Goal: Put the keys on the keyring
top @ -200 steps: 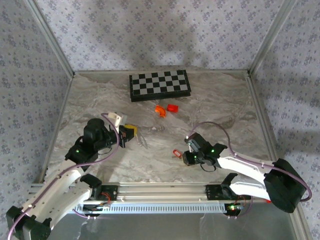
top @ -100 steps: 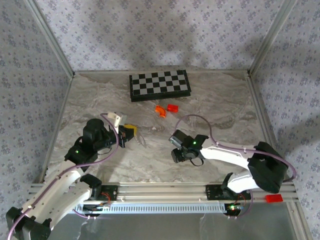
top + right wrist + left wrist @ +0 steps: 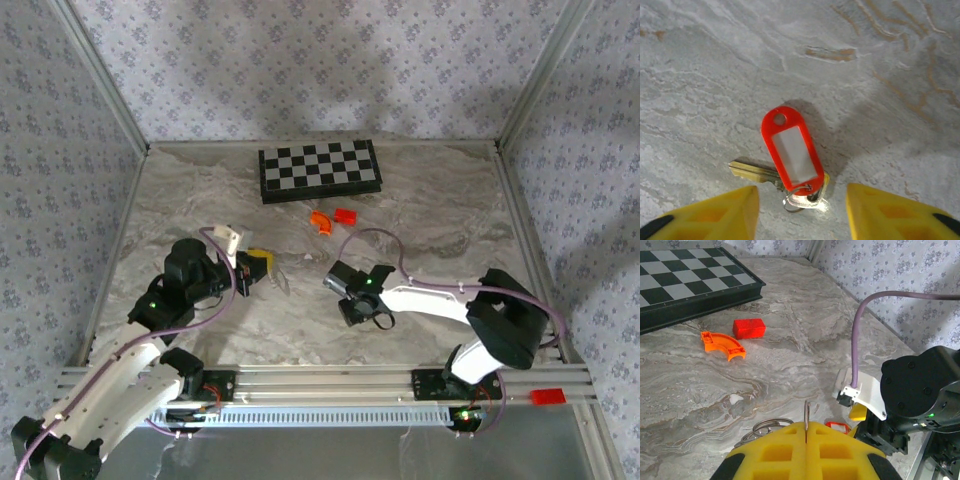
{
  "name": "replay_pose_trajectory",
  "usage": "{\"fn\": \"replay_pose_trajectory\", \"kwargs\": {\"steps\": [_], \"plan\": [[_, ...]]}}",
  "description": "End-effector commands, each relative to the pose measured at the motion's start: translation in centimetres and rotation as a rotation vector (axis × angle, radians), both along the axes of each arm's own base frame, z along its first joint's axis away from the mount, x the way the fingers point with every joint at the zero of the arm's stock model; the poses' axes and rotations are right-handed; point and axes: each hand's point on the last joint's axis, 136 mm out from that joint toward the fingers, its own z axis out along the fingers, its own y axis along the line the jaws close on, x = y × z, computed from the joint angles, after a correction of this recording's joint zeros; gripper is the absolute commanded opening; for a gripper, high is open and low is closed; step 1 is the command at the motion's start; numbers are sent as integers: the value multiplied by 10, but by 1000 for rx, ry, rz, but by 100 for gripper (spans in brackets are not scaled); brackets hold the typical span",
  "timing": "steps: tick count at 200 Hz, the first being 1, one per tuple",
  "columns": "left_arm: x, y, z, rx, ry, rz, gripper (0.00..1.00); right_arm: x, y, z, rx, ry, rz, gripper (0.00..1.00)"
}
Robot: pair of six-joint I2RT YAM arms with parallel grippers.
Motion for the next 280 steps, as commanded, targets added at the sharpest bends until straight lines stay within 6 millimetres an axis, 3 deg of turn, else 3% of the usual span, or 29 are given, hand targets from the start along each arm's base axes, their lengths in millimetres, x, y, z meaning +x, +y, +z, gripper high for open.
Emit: {"fn": "replay_pose_trajectory", "kwargs": {"steps": [1,88,112,280], "plan": [[-1,-3,17,-27,-69,-20,0,0,-4,1,-47,-3,3,44],[1,-7,16,-21,-63,-29,0,-8,-9,-9,-101,33,19,33],[2,-6,17,-21,-64,-27,0,-9,-10,-7,-105,31,17,25],[1,-5,19,-30,-72,-24,0,-6,-24,8,-131,-18,4,7]]}}
